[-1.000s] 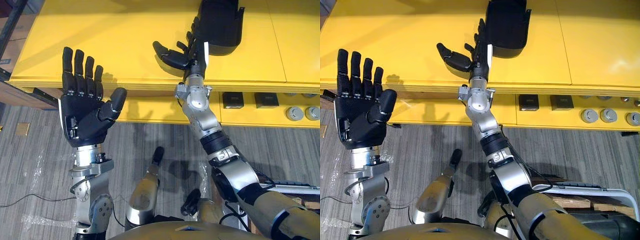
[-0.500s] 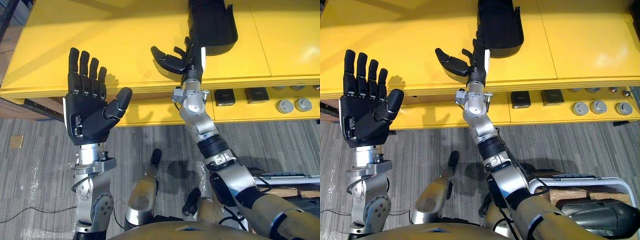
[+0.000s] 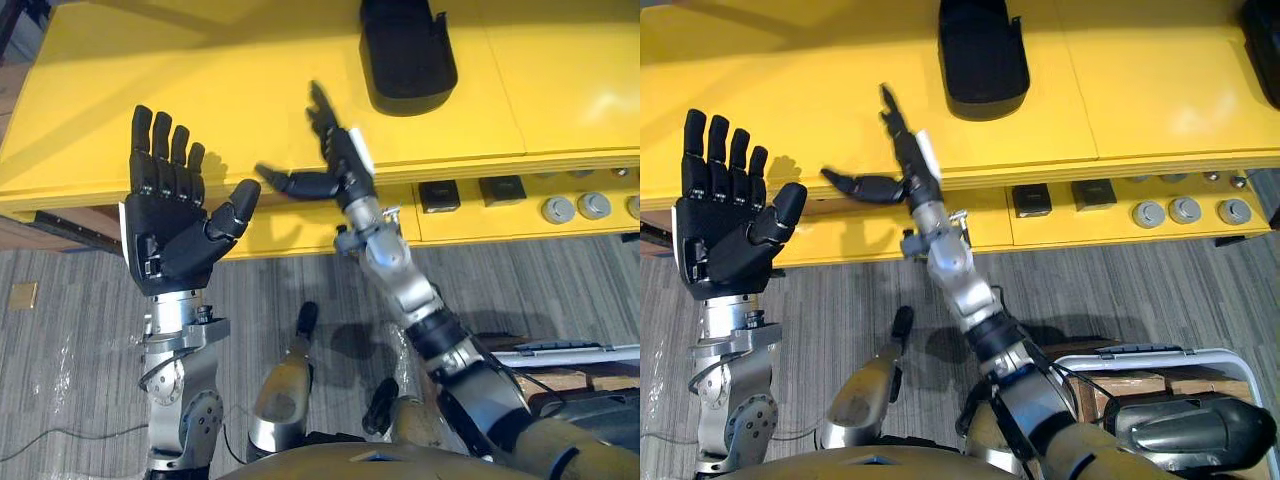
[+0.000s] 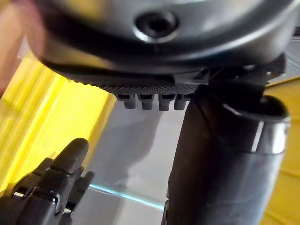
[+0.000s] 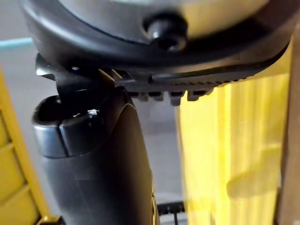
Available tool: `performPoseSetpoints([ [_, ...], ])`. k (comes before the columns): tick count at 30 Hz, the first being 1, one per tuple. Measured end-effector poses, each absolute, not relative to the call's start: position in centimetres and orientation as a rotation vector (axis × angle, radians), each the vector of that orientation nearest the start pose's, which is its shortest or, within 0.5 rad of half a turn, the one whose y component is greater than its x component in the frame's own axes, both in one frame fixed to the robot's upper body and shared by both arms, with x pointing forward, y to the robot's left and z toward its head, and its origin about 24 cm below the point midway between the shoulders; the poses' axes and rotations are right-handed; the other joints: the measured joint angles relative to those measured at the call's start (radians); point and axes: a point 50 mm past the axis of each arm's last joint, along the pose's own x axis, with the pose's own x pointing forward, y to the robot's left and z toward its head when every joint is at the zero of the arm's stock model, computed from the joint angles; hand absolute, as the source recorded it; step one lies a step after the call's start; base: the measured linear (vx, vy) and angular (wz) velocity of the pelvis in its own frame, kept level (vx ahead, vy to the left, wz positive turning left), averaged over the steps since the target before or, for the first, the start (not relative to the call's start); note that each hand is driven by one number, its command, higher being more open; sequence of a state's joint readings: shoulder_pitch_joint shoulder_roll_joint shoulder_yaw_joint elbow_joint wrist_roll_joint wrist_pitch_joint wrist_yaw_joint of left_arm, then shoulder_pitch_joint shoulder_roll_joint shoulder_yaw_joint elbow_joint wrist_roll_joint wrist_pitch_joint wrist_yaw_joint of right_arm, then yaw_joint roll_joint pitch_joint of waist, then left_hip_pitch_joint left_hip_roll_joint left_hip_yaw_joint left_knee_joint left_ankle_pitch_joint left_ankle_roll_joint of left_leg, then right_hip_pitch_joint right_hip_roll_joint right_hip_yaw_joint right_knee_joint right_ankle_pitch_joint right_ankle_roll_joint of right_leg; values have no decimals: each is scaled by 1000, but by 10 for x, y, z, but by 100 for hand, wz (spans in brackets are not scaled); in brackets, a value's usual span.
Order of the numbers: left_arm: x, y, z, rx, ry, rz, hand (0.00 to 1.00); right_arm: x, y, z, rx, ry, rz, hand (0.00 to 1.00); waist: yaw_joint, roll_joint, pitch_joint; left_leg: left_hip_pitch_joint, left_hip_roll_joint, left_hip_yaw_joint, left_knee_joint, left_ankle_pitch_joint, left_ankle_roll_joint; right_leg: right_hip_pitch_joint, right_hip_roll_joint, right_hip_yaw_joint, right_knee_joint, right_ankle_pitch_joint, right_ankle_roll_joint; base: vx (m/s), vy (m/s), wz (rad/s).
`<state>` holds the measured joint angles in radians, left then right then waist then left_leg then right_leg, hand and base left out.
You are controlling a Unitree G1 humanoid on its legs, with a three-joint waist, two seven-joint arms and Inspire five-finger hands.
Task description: Walk over and take three plastic housings, then place them on the shelf
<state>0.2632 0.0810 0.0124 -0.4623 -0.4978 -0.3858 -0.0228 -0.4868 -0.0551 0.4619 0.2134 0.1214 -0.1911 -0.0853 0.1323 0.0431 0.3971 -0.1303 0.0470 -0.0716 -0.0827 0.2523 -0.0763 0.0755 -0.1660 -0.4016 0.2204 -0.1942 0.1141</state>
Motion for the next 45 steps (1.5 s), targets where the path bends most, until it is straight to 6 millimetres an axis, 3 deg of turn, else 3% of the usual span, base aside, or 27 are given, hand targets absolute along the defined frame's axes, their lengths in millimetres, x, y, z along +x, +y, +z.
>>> performPoseSetpoints([
  [4, 184, 180, 124, -359, -583, -11, 100, 267, -52, 101, 51, -339, 390, 100, -7, -45, -60, 8, 17, 69, 0, -25, 3, 0, 14, 59, -71, 45, 1, 25, -3, -48],
  [5, 184, 176, 123, -339, -574, -38, 100, 253, -74, 93, 101, -325, 269, 100, -25, -60, -71, 19, 18, 102, 0, -36, 6, -1, 13, 92, -86, 59, 3, 22, 48, -69],
  [7, 184, 171, 122, -345, -563, -61, 100, 239, -100, 85, 146, -301, 130, 100, -57, -73, -82, 33, 19, 142, 0, -48, 7, -5, 10, 135, -100, 74, 5, 14, 54, -72],
  [9, 183, 160, 119, -368, -539, -105, 100, 210, -140, 73, 200, -250, -100, 100, -115, -87, -112, 54, 29, 226, -1, -68, 7, -31, 8, 216, -110, 95, 5, 10, 38, -104],
  [11, 183, 153, 116, -386, -516, -134, 100, 186, -168, 61, 215, -202, -241, 100, -171, -93, -130, 87, 41, 294, -1, -86, 5, -34, 12, 285, -125, 114, 5, 24, 3, -121],
  [14, 183, 136, 107, -440, -462, -191, 100, 146, -207, 46, 177, -133, -418, 100, -259, -79, -170, 143, 60, 411, -2, -112, 0, -42, 26, 404, -150, 139, 5, 34, -14, -112],
  [16, 183, 125, 107, -476, -448, -230, 100, 127, -221, 40, 147, -96, -482, 100, -302, -66, -181, 176, 78, 486, -2, -127, -11, -45, 42, 476, -173, 158, 4, 25, -29, -123],
  [20, 199, 108, 102, -513, -394, -262, 100, 115, -226, 37, 126, -77, -514, 100, -356, -46, -203, 219, 123, 597, 22, -170, -43, -80, 94, 609, -187, 182, 1, -6, -56, -105],
  [21, 201, 107, 100, -510, -383, -253, 100, 116, -224, 37, 129, -77, -508, 100, -354, -49, -205, 216, 130, 586, 51, -192, -49, -85, 102, 634, -186, 187, -3, 0, -71, -117],
  [23, 204, 110, 93, -514, -342, -178, 100, 121, -220, 40, 137, -100, -463, 100, -334, -43, -215, 133, 138, 410, 247, -332, -23, -115, 138, 730, -187, 198, -13, -21, -44, -146],
  [24, 204, 112, 91, -524, -325, -131, 100, 124, -219, 43, 167, -128, -424, 100, -321, -22, -227, 72, 136, 292, 360, -410, -11, -137, 158, 751, -185, 207, -21, -23, 6, -125],
  [26, 203, 115, 89, -513, -322, -118, 100, 125, -219, 45, 189, -154, -410, 100, -317, -6, -231, 48, 128, 197, 410, -452, -14, -151, 170, 764, -181, 216, -24, 11, 53, -75],
  [29, 199, 122, 92, -495, -347, -113, 100, 131, -213, 48, 220, -191, -405, 100, -298, -5, -231, 16, 102, 181, 419, -460, -12, -212, 165, 768, -113, 208, -16, 5, 77, -15],
  [31, 201, 127, 98, -517, -374, -105, 100, 139, -204, 46, 267, -190, -386, 100, -281, -12, -211, -9, 83, 152, 467, -474, -4, -257, 164, 755, -12, 167, -4, -42, 59, 5],
  [34, 199, 124, 106, -559, -409, -127, 100, 144, -185, 36, 339, -140, -344, 100, -242, 7, -172, -11, 72, 119, 557, -521, 1, -270, 163, 701, 110, 135, 3, -93, 70, 11],
  [36, 195, 119, 119, -590, -461, -195, 100, 144, -172, 30, 372, -109, -302, 100, -227, 3, -153, -38, 67, 127, 611, -542, 18, -275, 148, 698, 113, 143, 16, -170, 125, -9],
  [37, 194, 117, 121, -603, -469, -215, 100, 144, -170, 29, 382, -110, -289, 100, -218, -3, -150, -44, 67, 138, 625, -548, 19, -277, 144, 698, 104, 149, 27, -219, 132, -48],
  [38, 193, 116, 123, -601, -477, -239, 100, 148, -166, 33, 405, -138, -256, 100, -205, -15, -141, -57, 70, 164, 639, -544, 36, -275, 125, 700, 49, 182, 62, -254, 139, -43],
  [39, 193, 115, 123, -602, -476, -241, 100, 153, -165, 35, 420, -161, -233, 100, -203, -12, -137, -69, 78, 178, 626, -526, 54, -263, 116, 694, 16, 210, 65, -300, 155, -58],
  [41, 200, 122, 118, -547, -463, -209, 100, 189, -150, 45, 461, -266, -107, 100, -182, -23, -132, -68, 112, 251, 515, -428, 58, -357, 79, 474, 298, 135, -45, -235, 107, -71],
  [42, 202, 124, 117, -539, -461, -202, 100, 200, -144, 49, 457, -291, -75, 100, -176, -21, -130, -64, 117, 264, 478, -398, 58, -366, 57, 422, 373, 114, -60, -214, 30, -86],
  [44, 204, 136, 118, -542, -485, -184, 100, 228, -121, 58, 384, -324, 29, 100, -132, -27, -128, -53, 151, 310, 391, -330, 47, -353, -40, 305, 577, 81, -106, -221, -82, -84],
  [45, 204, 138, 119, -552, -499, -193, 100, 234, -110, 58, 358, -316, 64, 100, -115, -27, -127, -53, 166, 318, 382, -316, 32, -318, -71, 285, 608, 82, -107, -218, -221, -65],
])
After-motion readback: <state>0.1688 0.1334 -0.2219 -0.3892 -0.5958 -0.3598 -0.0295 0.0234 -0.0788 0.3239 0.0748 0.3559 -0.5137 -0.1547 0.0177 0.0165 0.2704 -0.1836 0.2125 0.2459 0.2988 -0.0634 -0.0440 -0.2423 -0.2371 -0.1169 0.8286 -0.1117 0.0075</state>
